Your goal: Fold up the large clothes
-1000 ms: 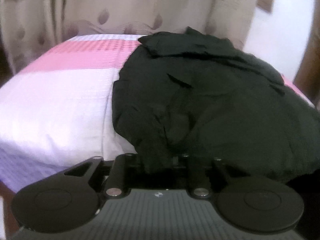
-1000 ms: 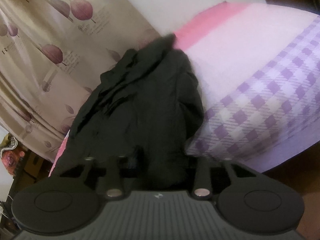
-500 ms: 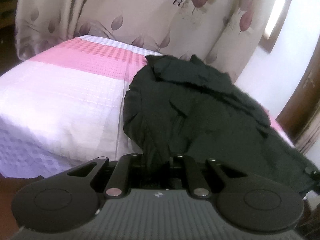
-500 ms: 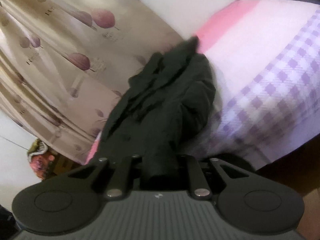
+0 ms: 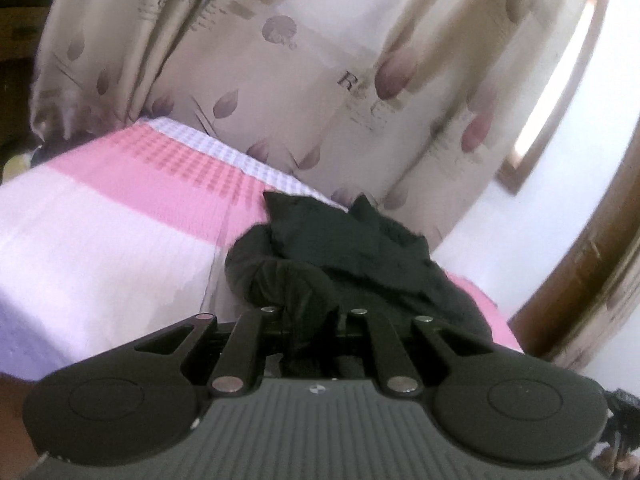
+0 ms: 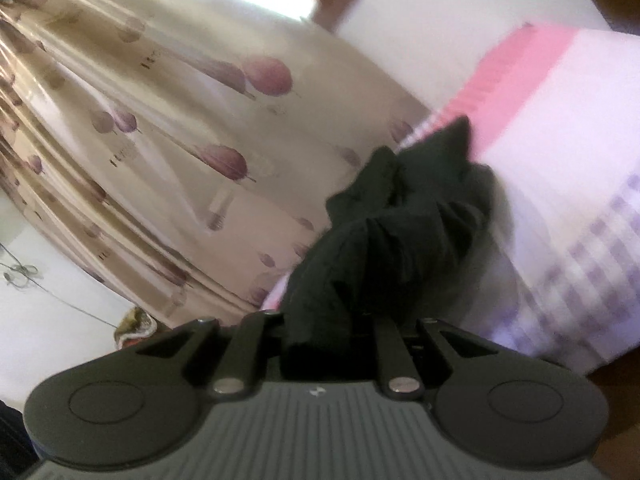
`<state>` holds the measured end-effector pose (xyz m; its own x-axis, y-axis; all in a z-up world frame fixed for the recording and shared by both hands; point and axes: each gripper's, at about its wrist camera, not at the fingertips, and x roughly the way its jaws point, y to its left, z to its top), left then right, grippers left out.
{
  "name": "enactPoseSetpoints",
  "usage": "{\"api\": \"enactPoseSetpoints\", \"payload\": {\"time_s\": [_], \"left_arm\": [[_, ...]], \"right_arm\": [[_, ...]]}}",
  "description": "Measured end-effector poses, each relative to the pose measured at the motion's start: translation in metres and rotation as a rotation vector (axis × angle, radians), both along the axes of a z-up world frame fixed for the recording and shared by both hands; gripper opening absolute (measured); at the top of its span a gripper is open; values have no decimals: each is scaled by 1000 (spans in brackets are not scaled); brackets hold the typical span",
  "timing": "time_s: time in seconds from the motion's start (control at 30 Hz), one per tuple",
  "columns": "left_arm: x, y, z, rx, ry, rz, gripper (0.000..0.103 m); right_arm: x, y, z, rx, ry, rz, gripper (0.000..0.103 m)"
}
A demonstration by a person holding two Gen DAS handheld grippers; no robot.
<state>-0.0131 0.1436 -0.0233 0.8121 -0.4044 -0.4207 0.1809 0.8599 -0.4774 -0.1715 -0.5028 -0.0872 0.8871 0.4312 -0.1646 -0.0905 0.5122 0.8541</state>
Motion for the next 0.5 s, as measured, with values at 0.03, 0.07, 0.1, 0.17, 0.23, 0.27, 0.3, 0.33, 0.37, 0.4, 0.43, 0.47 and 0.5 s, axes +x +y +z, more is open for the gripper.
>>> {"api": "enactPoseSetpoints", "payload": {"time_s": [0.03, 0.07, 0.1, 0.17, 0.23, 0.27, 0.3, 0.33, 0.37, 0.4, 0.43, 0.47, 0.5], "left_arm": [[7, 0, 2, -10, 2, 8, 14], [15, 0, 6, -23, 3, 17, 14], [20, 1, 9, -29, 1, 21, 14], [34, -1, 15, -23, -12, 32, 14], [47, -4, 23, -14, -26, 39, 15], [55, -7, 27, -6, -34, 43, 16], [63, -10, 32, 4, -42, 50, 16], [70, -12, 35, 6, -46, 54, 16], [79, -15, 38, 7, -48, 55, 17], [88, -18, 41, 11, -49, 61, 18], [95, -21, 43, 15, -49, 67, 18], [103, -24, 45, 17, -47, 72, 18], [111, -26, 46, 17, -45, 76, 18]], "right_arm": [[5, -2, 4, -4, -7, -3, 13], [11, -4, 7, -8, -13, -6, 13], [17, -6, 10, -8, -19, -8, 13], [30, -11, 15, -12, -27, -18, 13], [45, -15, 18, -15, -34, -28, 13], [54, -18, 22, -13, -35, -31, 13], [63, -21, 25, -16, -34, -34, 13], [71, -22, 28, -24, -32, -37, 13], [81, -24, 31, -32, -30, -41, 13], [87, -25, 33, -32, -28, -43, 13], [96, -27, 34, -32, -25, -46, 13], [106, -29, 37, -41, -23, -47, 13], [114, -29, 40, -50, -19, -49, 13]]}}
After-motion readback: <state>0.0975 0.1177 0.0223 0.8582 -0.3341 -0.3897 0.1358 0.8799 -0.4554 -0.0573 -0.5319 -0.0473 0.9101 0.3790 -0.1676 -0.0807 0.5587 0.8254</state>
